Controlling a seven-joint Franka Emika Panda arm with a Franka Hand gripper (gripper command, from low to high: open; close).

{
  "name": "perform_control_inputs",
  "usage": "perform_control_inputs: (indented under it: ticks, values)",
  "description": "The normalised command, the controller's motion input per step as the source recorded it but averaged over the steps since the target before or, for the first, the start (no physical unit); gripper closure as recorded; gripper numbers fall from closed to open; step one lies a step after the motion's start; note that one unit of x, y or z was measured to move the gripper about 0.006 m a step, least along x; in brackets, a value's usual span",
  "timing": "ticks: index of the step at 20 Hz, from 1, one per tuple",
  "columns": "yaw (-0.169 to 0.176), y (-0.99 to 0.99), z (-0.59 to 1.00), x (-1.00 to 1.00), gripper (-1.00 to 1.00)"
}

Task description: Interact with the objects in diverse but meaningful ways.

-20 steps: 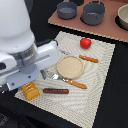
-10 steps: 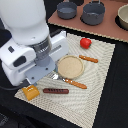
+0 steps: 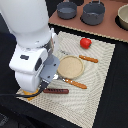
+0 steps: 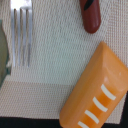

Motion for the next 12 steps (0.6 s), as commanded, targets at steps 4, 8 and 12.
perform_control_inputs:
  ticks: [4, 8, 12]
  values:
    - [-0.001, -0.08, 0.21, 0.81, -1.00]
    - [0.000, -0.03, -0.04, 0.66, -1.00]
    - [0.000, -0.09, -0.11, 0.60, -1.00]
